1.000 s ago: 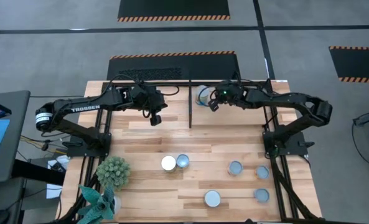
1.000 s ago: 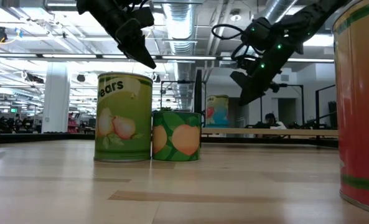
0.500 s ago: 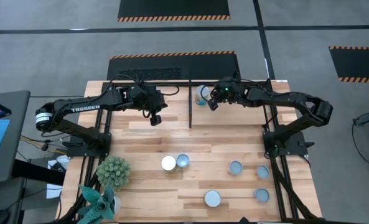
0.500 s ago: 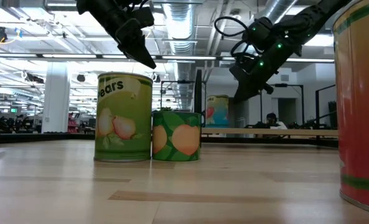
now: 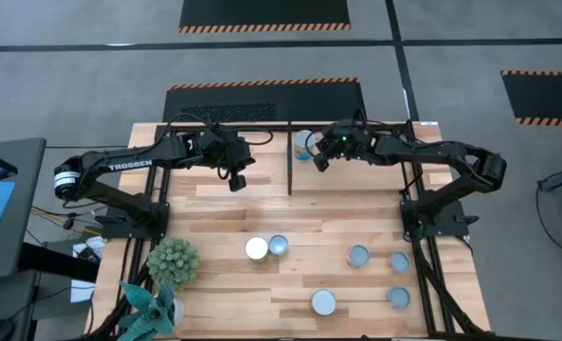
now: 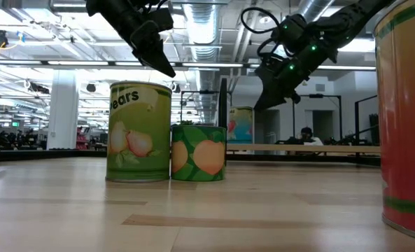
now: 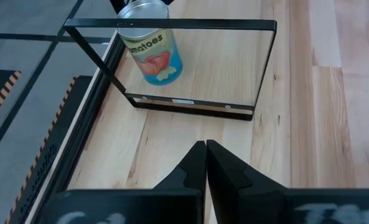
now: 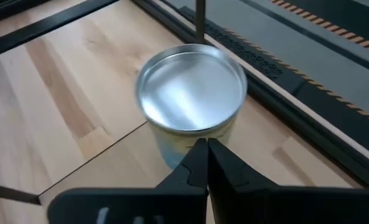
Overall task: Pick and place cans onto a shelf
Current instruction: Put the canned tomatoes on the shelf, then move the cans to the middle right of the table
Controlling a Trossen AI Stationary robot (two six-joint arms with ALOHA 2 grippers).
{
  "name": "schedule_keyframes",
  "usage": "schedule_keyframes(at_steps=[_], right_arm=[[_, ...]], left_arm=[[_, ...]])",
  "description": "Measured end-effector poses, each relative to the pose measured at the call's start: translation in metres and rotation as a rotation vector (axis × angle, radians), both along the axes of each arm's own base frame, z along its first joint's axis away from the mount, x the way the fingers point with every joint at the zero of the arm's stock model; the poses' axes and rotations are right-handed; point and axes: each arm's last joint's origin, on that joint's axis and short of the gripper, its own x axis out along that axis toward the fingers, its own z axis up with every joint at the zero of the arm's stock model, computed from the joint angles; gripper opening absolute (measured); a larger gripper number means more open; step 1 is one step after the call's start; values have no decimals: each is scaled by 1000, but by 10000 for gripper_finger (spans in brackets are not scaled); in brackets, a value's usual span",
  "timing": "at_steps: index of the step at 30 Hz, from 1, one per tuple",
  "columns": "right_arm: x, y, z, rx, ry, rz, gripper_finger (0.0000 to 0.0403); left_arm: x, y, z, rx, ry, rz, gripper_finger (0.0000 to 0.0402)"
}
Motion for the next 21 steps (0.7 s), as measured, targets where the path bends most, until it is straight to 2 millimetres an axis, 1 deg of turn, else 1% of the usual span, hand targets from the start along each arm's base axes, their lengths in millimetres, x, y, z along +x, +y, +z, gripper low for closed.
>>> schedule_keyframes(at_steps=[5, 7, 9, 12, 15, 18, 21], right_arm=[[-4, 11, -2, 75, 45, -1, 19], [-5, 19, 0, 146, 73, 50, 21], [-7, 31, 4, 227, 83, 150, 23], [-8, 56, 11, 329, 75, 329, 23], [-12, 85, 17, 391, 106, 470, 22], [-18, 116, 20, 396, 179, 565, 21], [-18, 143, 22, 341, 211, 595, 23]], left_arm=[[0, 0, -1, -9, 5, 5, 0], [-1, 0, -1, -23, 3, 18, 0], [-1, -1, -1, -49, -4, 16, 0], [1, -5, -1, -160, -38, -51, 0], [5, -19, -3, -279, -68, -148, 0], [7, -38, -13, -298, -29, -187, 0], [9, -56, -18, -270, 5, -224, 8]])
